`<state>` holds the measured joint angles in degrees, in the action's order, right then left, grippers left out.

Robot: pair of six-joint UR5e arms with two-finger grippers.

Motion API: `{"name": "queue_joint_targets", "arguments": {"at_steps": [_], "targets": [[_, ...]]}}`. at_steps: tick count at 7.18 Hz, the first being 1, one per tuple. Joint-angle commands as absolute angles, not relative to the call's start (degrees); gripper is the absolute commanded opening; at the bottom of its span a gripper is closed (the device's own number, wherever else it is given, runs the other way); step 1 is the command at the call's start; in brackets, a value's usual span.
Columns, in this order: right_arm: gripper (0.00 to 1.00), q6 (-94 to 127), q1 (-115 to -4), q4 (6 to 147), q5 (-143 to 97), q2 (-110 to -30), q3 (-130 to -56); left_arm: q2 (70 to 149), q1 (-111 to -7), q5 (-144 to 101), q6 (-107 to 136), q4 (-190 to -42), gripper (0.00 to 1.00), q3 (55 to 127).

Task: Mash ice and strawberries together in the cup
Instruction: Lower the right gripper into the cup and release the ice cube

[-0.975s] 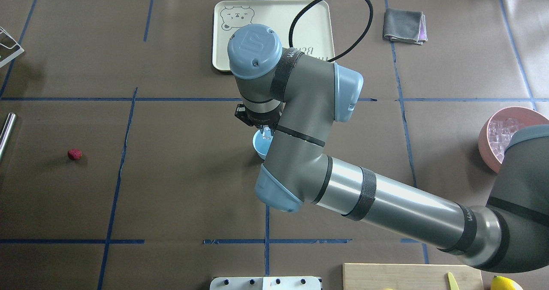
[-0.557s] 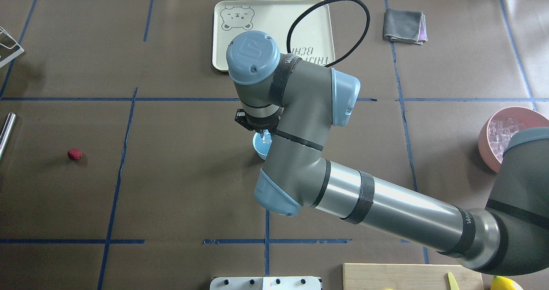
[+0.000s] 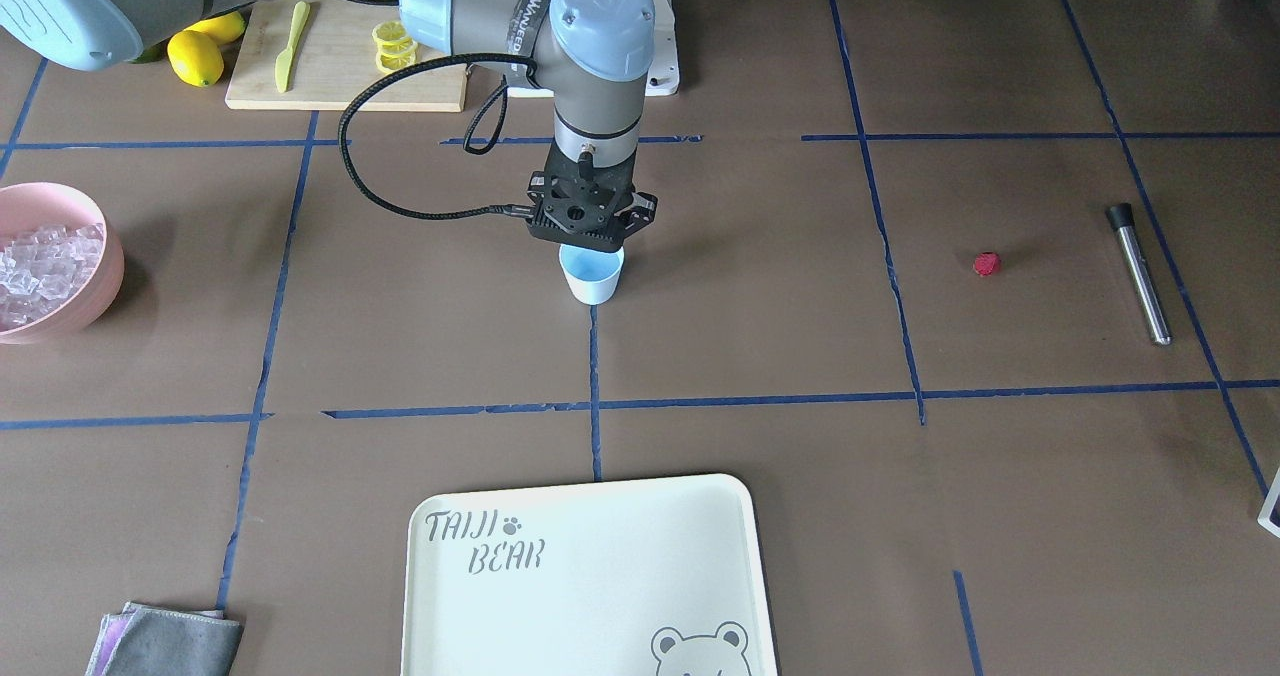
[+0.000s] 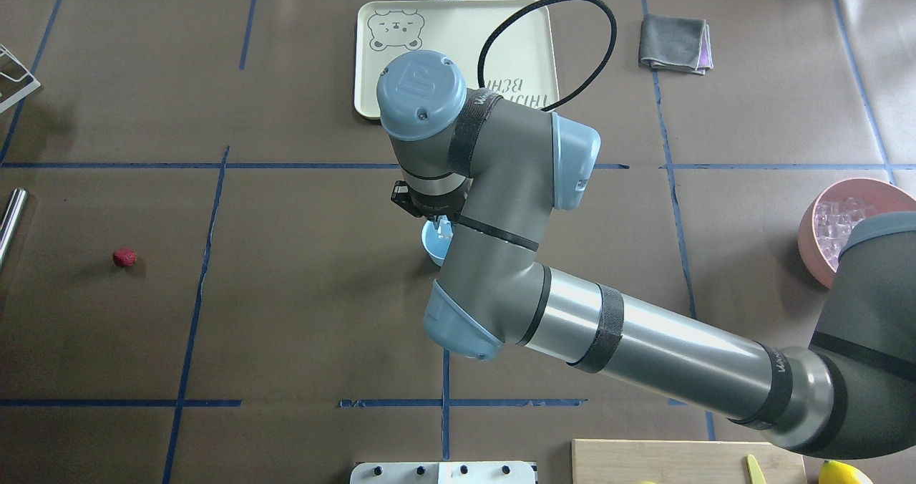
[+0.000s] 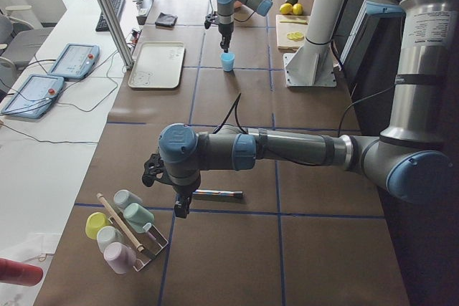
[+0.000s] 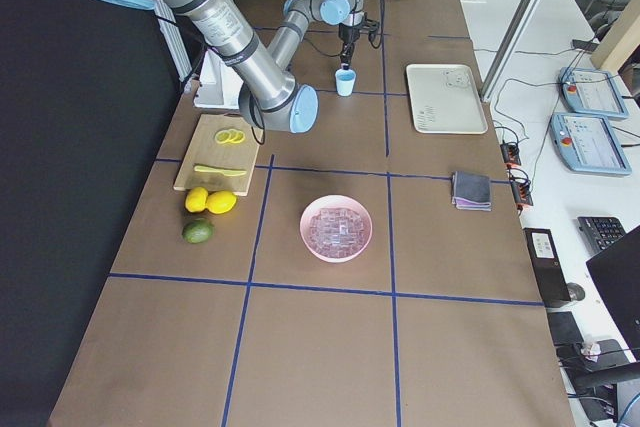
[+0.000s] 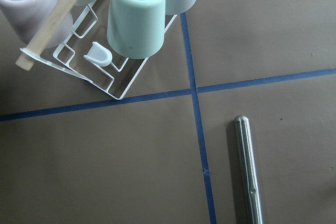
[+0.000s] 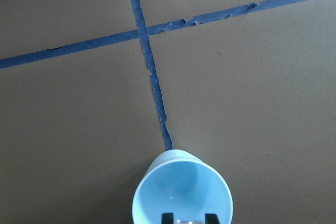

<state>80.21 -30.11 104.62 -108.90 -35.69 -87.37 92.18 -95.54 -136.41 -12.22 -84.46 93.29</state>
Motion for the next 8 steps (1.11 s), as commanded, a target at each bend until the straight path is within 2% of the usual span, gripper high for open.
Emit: {"name": "queue_joint_targets", "arguments": {"at_steps": [1,4,5,8], "targets": [[0.58,79.98,-30.15,104.59,-108.90,-35.68,-87.36,92.20,-95.54,-136.41,-12.22,-84.46,1.00,93.25],[0.69,79.81,-30.15,104.24,-108.72,-35.68,-87.45,92.29,-95.54,-136.41,-12.22,-84.46,1.00,93.34],[0.99,79.80,-30.15,104.15,-108.11,-35.68,-87.63,92.37,-95.54,-136.41,-12.22,-84.46,1.00,93.34],[0.99,80.07,-30.15,104.15,-107.93,-35.68,-87.89,92.46,-95.54,-136.41,-12.13,-84.46,1.00,93.34]]}}
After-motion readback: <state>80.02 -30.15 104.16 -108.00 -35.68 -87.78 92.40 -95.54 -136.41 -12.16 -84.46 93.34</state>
